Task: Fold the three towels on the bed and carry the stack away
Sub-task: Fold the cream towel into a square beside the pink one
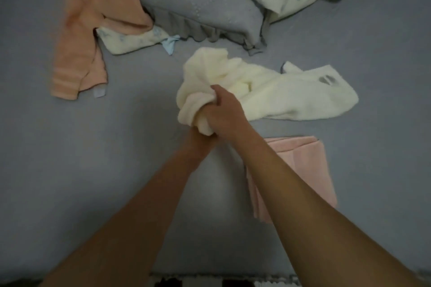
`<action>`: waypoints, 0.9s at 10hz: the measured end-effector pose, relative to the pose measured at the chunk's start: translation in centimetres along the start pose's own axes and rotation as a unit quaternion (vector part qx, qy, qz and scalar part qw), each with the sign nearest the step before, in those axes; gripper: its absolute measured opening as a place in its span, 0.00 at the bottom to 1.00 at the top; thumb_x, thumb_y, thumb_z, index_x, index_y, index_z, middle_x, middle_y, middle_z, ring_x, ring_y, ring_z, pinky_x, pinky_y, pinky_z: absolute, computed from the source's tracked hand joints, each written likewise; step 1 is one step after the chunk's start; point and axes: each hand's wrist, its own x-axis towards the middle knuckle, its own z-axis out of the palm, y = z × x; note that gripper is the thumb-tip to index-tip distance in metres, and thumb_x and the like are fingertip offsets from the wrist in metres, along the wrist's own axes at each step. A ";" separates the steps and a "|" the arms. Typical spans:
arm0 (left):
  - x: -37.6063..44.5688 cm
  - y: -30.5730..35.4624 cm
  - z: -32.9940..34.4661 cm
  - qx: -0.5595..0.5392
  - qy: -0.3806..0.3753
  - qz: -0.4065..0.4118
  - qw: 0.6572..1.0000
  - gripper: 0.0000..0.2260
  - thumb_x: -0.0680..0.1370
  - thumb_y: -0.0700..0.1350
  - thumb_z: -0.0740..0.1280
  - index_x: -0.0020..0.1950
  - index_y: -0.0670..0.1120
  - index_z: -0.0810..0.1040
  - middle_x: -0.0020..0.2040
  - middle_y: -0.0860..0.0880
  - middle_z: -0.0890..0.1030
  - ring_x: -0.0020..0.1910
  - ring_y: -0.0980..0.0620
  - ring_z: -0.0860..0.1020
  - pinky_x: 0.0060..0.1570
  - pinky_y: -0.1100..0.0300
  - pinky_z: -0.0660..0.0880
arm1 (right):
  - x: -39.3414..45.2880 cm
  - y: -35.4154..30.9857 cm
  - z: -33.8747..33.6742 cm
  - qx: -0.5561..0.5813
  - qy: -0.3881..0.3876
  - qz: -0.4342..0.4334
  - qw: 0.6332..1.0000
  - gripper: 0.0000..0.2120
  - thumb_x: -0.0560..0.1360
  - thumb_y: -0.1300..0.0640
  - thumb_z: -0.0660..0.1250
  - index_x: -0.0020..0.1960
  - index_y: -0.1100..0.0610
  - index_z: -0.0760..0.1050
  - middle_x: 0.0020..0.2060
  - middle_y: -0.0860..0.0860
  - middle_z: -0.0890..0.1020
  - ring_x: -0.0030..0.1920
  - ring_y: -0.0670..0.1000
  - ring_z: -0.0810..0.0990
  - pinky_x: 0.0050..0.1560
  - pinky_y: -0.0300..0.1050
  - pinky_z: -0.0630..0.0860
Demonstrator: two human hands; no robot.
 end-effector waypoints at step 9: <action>-1.3 -6.4 -27.1 -0.206 0.291 -0.176 0.918 0.21 0.74 0.32 0.66 0.68 0.34 0.72 0.64 0.39 0.77 0.61 0.39 0.77 0.62 0.45 0.74 | -8.9 3.2 19.8 -0.344 -0.175 0.044 0.922 0.14 0.74 0.44 0.60 0.56 0.45 0.78 0.49 0.48 0.84 0.53 0.55 0.81 0.52 0.46 0.74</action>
